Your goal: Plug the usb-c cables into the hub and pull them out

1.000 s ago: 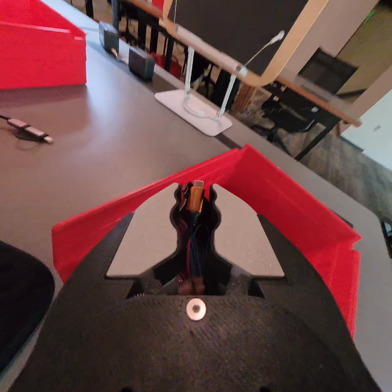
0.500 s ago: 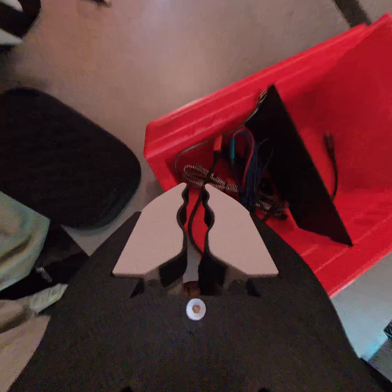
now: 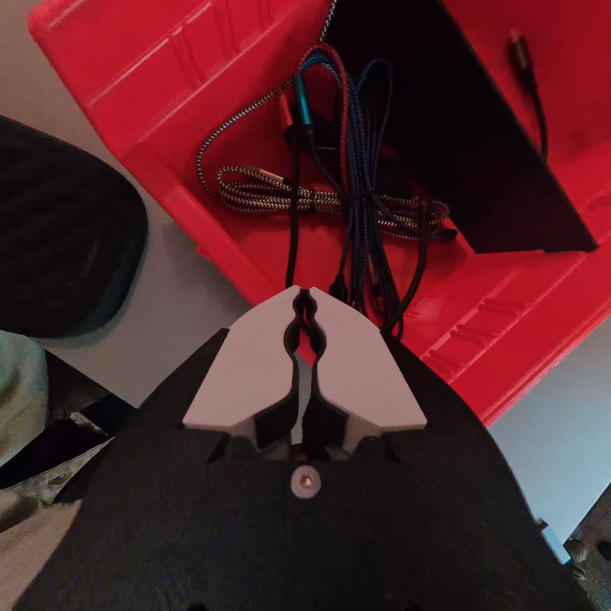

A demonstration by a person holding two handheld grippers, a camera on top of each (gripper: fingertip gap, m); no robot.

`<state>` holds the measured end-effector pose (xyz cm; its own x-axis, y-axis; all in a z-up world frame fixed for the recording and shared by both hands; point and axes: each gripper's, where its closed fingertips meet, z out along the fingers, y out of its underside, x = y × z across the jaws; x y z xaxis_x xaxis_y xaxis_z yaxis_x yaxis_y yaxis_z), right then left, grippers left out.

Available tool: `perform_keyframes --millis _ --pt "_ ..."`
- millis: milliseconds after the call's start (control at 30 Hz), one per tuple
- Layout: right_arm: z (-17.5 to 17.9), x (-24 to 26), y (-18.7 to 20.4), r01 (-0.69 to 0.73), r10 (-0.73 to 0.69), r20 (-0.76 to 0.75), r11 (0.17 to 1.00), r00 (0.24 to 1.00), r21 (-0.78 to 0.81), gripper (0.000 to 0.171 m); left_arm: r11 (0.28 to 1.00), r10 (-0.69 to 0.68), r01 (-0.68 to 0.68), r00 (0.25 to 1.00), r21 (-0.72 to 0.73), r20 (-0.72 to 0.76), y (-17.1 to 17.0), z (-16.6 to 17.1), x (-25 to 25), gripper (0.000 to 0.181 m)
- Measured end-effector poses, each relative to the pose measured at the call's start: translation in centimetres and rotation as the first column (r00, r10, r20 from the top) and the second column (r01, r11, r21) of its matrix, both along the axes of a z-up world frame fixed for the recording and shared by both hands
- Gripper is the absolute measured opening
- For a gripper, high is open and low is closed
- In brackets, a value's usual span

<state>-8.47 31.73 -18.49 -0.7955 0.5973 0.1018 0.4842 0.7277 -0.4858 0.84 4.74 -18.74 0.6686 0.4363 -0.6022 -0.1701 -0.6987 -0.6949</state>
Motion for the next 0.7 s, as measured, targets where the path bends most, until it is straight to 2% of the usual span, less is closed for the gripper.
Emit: perform_keyframes --millis 33,167,233,367,467,533,567,633,700 --pt "-0.3 -0.3 0.1 0.017 -0.017 0.009 1.0 1.0 -0.001 0.0 1.0 0.001 -0.001 1.0 -0.002 0.002 0.0 0.0 0.0 0.023" --pt "-1.7 -1.6 0.6 0.086 -0.088 0.06 0.996 0.994 0.025 0.005 1.0 0.003 -0.003 1.0 0.006 0.004 0.0 0.1 0.0 0.023" --pt "-1.3 -2.0 0.0 0.075 -0.076 0.012 0.997 0.997 0.021 0.008 0.999 0.007 -0.007 1.0 0.037 0.003 -0.1 0.5 -0.1 0.022" --pt "3.8 -2.9 -2.3 0.064 -0.102 -0.256 0.986 0.961 -0.154 0.028 0.974 0.046 -0.036 0.998 0.224 -0.04 -1.0 3.2 -0.4 0.022" --pt "8.5 -1.9 -4.7 -0.006 -0.148 -0.459 0.949 0.876 -0.316 0.044 0.897 0.08 -0.033 0.993 0.44 -0.089 -2.4 6.4 -0.4 0.022" --pt "11.0 -0.1 -7.0 -0.125 -0.14 -0.588 0.913 0.797 -0.388 0.049 0.785 0.087 -0.004 0.991 0.619 -0.104 -3.6 9.0 -0.1 0.022" --pt "12.0 1.0 -8.5 -0.201 -0.134 -0.646 0.886 0.751 -0.417 0.051 0.701 0.083 0.019 0.991 0.712 -0.108 -4.3 10.5 0.2 0.022" --pt "12.9 3.6 -12.2 -0.358 -0.098 -0.718 0.816 0.689 -0.454 0.052 0.488 0.049 0.08 0.992 0.869 -0.119 -6.0 13.2 0.9 0.022" --pt "12.3 6.1 -16.4 -0.455 -0.063 -0.727 0.742 0.683 -0.492 0.044 0.232 -0.031 0.131 0.991 0.964 -0.127 -7.5 15.4 1.7 0.022"
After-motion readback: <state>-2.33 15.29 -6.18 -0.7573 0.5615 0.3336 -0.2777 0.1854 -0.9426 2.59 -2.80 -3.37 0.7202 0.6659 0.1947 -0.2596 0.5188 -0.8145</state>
